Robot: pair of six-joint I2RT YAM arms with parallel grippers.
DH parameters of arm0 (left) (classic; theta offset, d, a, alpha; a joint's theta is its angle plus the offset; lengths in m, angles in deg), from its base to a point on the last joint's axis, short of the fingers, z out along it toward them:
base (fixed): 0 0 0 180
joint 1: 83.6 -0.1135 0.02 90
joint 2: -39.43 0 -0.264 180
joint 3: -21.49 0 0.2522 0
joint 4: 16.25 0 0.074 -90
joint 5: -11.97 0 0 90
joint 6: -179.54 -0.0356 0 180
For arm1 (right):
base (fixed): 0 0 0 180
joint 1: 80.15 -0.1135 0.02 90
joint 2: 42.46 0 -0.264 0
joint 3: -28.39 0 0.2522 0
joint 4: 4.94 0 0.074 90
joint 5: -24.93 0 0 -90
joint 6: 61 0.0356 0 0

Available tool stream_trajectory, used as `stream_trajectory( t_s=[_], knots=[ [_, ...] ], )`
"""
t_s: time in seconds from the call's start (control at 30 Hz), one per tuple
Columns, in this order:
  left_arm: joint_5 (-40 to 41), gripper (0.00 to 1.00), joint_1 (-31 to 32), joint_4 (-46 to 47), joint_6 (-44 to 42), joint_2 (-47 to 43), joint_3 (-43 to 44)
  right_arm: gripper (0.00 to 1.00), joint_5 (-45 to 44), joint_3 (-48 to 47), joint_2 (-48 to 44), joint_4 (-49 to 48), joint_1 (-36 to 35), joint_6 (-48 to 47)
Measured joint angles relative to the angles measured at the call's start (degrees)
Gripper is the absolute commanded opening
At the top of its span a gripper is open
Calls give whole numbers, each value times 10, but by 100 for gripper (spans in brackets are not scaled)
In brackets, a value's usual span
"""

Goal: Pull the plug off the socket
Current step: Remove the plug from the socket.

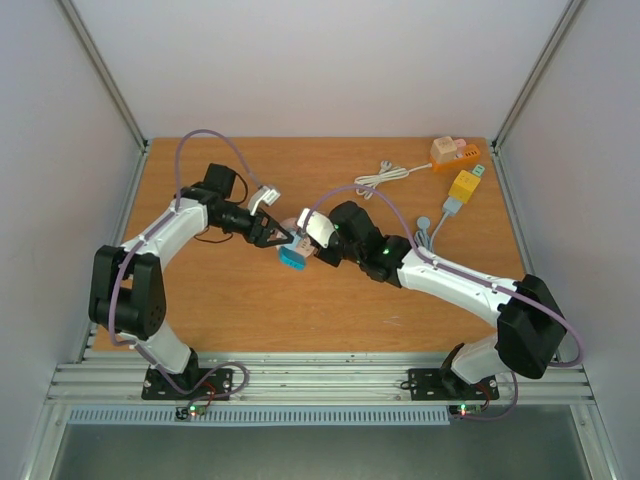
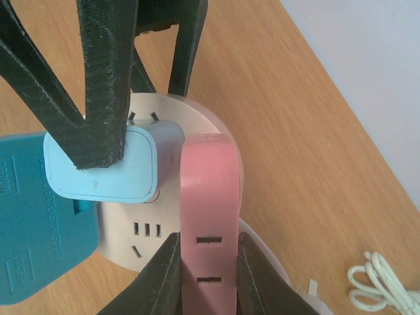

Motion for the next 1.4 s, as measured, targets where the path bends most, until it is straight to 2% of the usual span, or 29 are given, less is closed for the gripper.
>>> stream_trajectory(
  t_s=[0.23, 0.43, 1.0, 1.4],
  knots=[
    [2, 0, -5, -15, -16, 3, 1, 1, 1, 41, -3, -68, -4, -32],
    [2, 0, -5, -16, -19, 6, 2, 1, -1, 48, -5, -79, -4, -38],
    [13, 0, 1, 0, 9, 6, 2, 1, -9, 24, -4, -29, -4, -6],
    [5, 0, 1, -2, 7, 5, 2, 1, 26, 7, -4, 1, 11, 17]
  ],
)
